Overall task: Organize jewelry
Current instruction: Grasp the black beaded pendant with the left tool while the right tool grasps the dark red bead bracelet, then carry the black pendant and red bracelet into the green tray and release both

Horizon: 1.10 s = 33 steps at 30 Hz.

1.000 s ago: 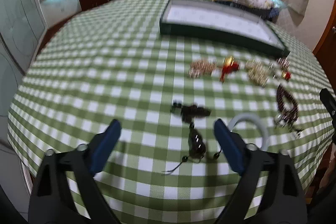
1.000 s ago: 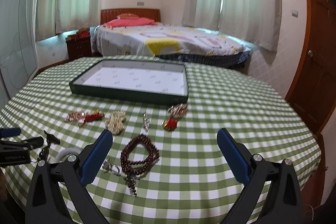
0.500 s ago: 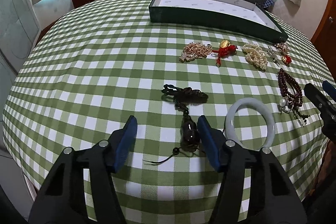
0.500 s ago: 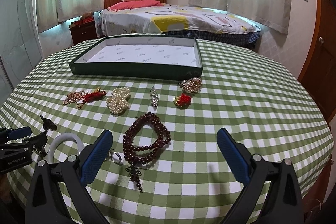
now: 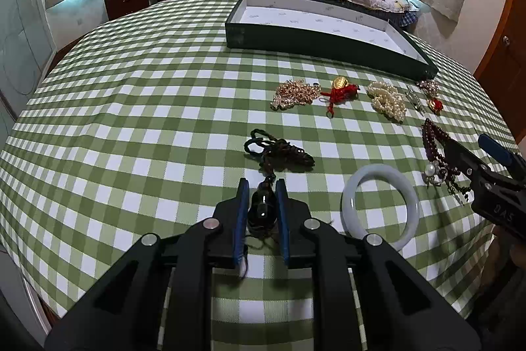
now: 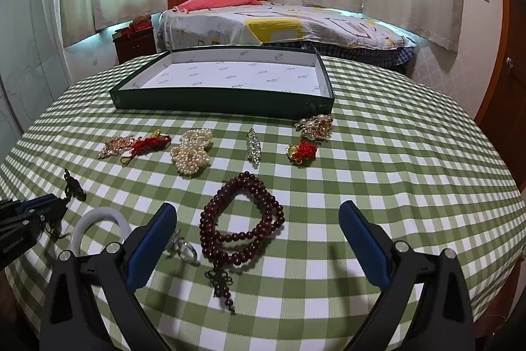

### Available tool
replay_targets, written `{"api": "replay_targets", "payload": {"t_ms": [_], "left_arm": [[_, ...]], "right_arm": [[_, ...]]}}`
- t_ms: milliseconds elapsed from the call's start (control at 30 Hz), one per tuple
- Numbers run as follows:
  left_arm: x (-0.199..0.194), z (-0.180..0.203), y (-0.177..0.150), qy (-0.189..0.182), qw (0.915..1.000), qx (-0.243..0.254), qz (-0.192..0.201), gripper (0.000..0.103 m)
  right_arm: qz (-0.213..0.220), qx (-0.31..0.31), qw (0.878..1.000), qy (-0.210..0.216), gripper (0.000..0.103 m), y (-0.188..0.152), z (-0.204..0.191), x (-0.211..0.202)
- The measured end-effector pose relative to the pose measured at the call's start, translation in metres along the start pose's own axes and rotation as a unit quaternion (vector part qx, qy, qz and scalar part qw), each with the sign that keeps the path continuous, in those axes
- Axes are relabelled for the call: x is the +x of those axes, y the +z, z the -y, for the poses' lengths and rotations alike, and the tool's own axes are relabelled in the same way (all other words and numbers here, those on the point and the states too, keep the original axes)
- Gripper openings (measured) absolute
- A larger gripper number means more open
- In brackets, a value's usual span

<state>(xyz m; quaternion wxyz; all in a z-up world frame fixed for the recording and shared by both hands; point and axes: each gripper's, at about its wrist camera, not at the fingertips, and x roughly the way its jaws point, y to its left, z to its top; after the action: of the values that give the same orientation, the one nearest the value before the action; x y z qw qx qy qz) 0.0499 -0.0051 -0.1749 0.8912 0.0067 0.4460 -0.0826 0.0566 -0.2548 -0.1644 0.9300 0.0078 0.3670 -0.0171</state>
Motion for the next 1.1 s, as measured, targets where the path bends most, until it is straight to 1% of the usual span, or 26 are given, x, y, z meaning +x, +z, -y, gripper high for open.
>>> {"api": "replay_targets", "payload": {"t_ms": [100, 167, 233, 267, 433, 600, 633, 667, 700, 767, 800, 833, 933, 1033, 1100], "left_arm": [[0.001, -0.001, 0.002, -0.001, 1.0000, -0.004, 0.001, 0.016], [0.001, -0.002, 0.003, -0.001, 1.0000, -0.006, 0.002, 0.016], [-0.001, -0.003, 0.004, -0.001, 0.9999, -0.009, 0.007, 0.016], [-0.001, -0.004, 0.004, 0.000, 0.9999, -0.009, 0.009, 0.016], [-0.002, -0.006, 0.006, 0.001, 0.9998, -0.014, 0.015, 0.016], [-0.004, -0.007, 0.010, 0.007, 0.9994, -0.014, 0.030, 0.016], [-0.006, -0.008, 0.009, 0.007, 0.9994, -0.014, 0.032, 0.016], [-0.006, -0.008, 0.010, 0.008, 0.9993, -0.013, 0.034, 0.016], [-0.006, -0.007, 0.010, 0.008, 0.9992, -0.013, 0.035, 0.016], [-0.007, -0.008, 0.010, 0.009, 0.9991, -0.015, 0.038, 0.016], [-0.007, -0.009, 0.010, 0.009, 0.9990, -0.015, 0.040, 0.016], [-0.008, -0.009, 0.011, 0.010, 0.9989, -0.015, 0.043, 0.016], [-0.009, -0.009, 0.012, 0.011, 0.9986, -0.015, 0.048, 0.016], [-0.011, -0.009, 0.012, 0.013, 0.9983, -0.014, 0.056, 0.016], [-0.013, -0.009, 0.012, 0.015, 0.9980, -0.013, 0.060, 0.016]], "right_arm": [[-0.004, 0.003, 1.000, -0.001, 0.095, 0.002, 0.001, 0.004], [-0.011, 0.001, 1.000, -0.002, 0.091, 0.001, 0.001, 0.007], [-0.019, 0.000, 1.000, -0.001, 0.068, 0.001, -0.001, 0.010], [-0.027, 0.001, 1.000, -0.001, 0.066, 0.000, 0.000, 0.013], [-0.034, 0.003, 0.999, 0.004, 0.066, -0.002, 0.000, 0.016], [-0.047, -0.001, 0.999, 0.014, 0.066, -0.004, -0.002, 0.021], [-0.047, 0.000, 0.999, 0.016, 0.065, -0.005, -0.002, 0.020], [-0.047, 0.000, 0.999, 0.016, 0.062, -0.005, -0.001, 0.019], [-0.046, 0.000, 0.999, 0.016, 0.055, -0.005, -0.001, 0.019], [-0.044, 0.003, 0.999, 0.018, 0.051, -0.007, 0.002, 0.016], [-0.043, 0.004, 0.999, 0.018, 0.043, -0.007, 0.003, 0.015], [-0.042, 0.006, 0.999, 0.021, 0.030, -0.008, 0.004, 0.014], [-0.040, 0.015, 0.998, 0.036, 0.012, -0.010, 0.008, 0.012], [-0.037, 0.020, 0.998, 0.044, 0.012, -0.010, 0.010, 0.009], [-0.028, 0.021, 0.998, 0.046, 0.012, -0.009, 0.010, 0.005]]}}
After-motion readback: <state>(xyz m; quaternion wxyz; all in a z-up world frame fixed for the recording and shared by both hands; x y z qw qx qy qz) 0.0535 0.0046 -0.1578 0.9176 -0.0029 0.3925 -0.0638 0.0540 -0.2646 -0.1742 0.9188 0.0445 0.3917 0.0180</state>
